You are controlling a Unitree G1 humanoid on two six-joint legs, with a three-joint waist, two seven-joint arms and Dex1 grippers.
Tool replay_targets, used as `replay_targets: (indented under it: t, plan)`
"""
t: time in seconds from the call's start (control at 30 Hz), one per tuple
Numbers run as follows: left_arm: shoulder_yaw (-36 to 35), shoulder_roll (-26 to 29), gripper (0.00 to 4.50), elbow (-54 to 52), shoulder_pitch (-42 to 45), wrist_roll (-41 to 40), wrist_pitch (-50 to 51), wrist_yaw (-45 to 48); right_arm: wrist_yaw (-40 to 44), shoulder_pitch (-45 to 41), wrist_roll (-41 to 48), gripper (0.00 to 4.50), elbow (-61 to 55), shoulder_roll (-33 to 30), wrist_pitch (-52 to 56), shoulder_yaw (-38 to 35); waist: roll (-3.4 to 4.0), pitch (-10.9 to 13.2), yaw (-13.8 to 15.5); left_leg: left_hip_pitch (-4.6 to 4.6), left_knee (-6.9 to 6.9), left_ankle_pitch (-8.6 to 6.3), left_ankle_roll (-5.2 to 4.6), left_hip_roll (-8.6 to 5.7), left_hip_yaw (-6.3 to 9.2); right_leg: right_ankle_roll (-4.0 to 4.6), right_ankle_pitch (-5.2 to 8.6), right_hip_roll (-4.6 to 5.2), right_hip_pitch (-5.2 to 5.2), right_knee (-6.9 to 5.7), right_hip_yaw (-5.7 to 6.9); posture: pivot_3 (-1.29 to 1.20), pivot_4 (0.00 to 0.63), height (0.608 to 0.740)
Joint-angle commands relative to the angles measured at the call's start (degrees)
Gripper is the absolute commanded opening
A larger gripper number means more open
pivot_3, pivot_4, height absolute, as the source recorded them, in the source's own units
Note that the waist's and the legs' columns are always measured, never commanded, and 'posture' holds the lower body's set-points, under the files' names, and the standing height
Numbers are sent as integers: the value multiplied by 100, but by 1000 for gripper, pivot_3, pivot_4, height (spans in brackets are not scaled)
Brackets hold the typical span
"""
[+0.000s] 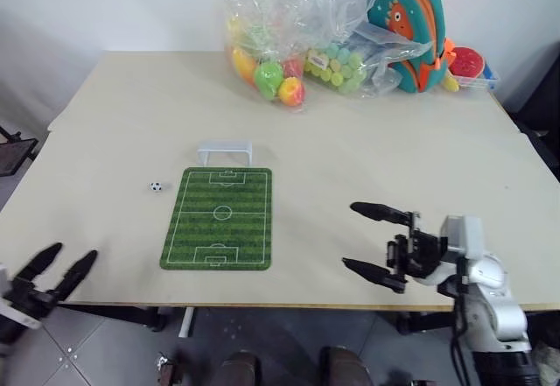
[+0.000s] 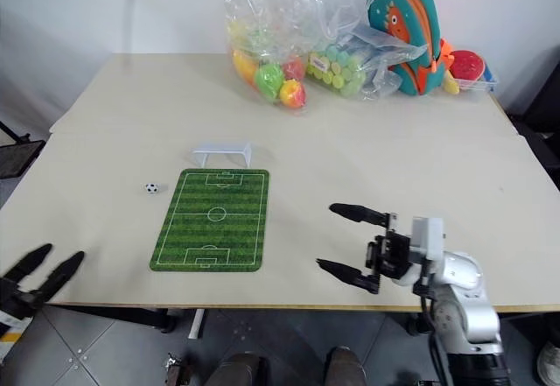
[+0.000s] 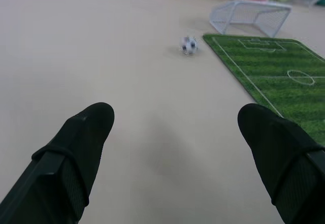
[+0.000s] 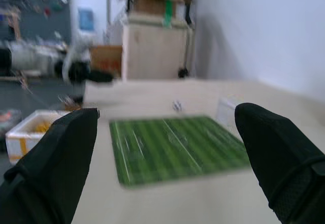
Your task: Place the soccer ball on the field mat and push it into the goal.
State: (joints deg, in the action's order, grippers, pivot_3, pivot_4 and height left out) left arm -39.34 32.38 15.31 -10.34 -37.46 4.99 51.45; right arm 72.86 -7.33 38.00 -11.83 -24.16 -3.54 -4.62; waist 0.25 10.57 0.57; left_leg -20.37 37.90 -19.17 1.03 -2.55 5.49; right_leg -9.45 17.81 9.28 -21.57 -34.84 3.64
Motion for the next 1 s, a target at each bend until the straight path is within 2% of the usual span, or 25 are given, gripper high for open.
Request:
replay_targets:
  t: [0.03,0.27,0.33,0.5,0.83,0.93,1.0]
  plan:
    - [298,-55,4478,-377,400,318,-193,-436,-246,-279,-173,4500,36,93,-80,83,-10,-3,67,-2,5,0,0,-2,0,0,0,-2,0,-1,0,0,150,740]
    - [892,272,4478,219,1730,995,-409,-841,-432,-435,-309,4500,145,9,-27,109,-17,-8,63,-2,5,-3,6,-22,0,6,-3,-15,-4,-14,-7,0,150,740]
    - [1131,418,4478,638,2370,1250,-357,-1003,-473,-404,-337,4500,137,-24,2,119,-17,-8,72,-4,4,-3,7,-18,-1,6,-3,-24,-7,-16,-5,0,150,740]
    - [1603,617,4478,1813,3342,1785,-488,-1162,-654,-368,-430,4500,50,-36,53,172,-17,-8,-17,-3,3,-4,8,-13,-8,6,-5,-35,-7,-21,-12,0,150,740]
    - [2145,550,4478,3291,4321,2258,-715,-1126,-1060,-281,-459,4500,-261,-2,201,235,-18,-8,-78,-4,2,-5,11,1,-15,6,-5,-50,-10,-20,-12,0,150,740]
    - [2184,571,3887,3445,4365,2305,-701,-1084,-1138,-251,-470,4500,-318,3,226,239,-18,-8,-70,-4,3,-6,11,2,-15,6,-5,-50,-10,-20,-13,0,150,740]
    - [2188,581,3280,3469,4351,2298,-737,-1002,-1165,-243,-474,4500,-337,-2,235,238,-18,-8,-66,-4,3,-6,12,2,-15,6,-5,-50,-10,-21,-13,0,150,740]
